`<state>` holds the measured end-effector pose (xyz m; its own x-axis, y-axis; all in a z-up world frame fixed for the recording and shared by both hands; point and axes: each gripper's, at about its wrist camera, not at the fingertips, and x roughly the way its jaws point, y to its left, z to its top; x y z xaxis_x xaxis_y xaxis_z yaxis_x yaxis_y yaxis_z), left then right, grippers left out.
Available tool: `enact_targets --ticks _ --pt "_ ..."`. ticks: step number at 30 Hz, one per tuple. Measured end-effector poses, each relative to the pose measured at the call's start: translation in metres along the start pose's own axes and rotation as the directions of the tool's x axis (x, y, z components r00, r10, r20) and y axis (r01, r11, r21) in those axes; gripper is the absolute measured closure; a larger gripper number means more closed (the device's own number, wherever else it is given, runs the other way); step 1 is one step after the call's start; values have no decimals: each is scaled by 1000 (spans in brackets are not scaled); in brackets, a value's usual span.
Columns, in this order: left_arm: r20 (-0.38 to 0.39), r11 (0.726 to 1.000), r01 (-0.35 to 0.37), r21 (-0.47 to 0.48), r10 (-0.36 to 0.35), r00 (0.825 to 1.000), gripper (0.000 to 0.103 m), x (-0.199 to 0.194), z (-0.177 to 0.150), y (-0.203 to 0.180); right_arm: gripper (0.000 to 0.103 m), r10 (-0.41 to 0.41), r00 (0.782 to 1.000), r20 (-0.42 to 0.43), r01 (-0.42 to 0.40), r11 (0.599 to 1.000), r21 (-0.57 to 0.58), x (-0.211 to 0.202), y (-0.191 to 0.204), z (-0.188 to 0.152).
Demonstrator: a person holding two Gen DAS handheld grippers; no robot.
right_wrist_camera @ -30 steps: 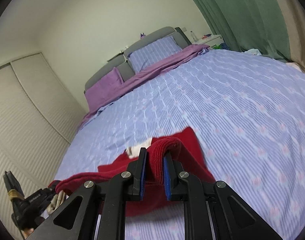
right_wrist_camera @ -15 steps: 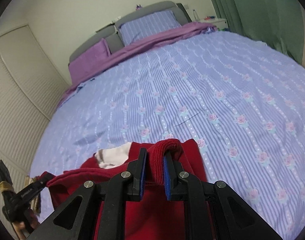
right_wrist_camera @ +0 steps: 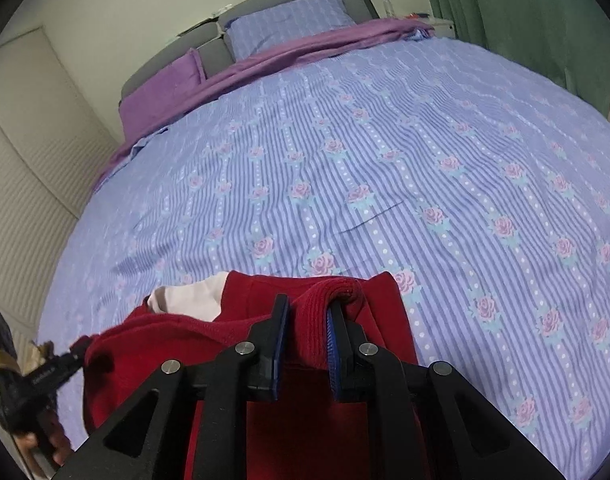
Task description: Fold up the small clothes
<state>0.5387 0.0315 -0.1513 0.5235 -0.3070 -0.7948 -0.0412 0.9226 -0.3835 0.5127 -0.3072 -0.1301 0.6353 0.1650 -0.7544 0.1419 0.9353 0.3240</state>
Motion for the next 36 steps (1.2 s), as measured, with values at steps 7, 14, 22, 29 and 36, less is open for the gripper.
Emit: enact_targets --ticks 7,14,22,29,36 --pt "63 993 48 111 -56 996 31 -54 -7 -12 40 31 996 79 -18 987 -159 -54 24 -6" --pt "69 868 -123 482 102 992 30 -56 -24 -18 40 -48 995 92 76 939 -335 -76 27 -3" --pt "-37 900 -12 437 31 999 31 -12 -11 -5 40 -59 994 -89 25 940 -340 -9 15 8" --pt "-85 916 6 402 31 996 39 18 -1 4 41 -86 989 -121 44 948 -316 20 7 9" --pt "-58 915 -12 404 39 998 71 6 -3 4 81 -89 991 -97 55 949 -309 16 12 6"
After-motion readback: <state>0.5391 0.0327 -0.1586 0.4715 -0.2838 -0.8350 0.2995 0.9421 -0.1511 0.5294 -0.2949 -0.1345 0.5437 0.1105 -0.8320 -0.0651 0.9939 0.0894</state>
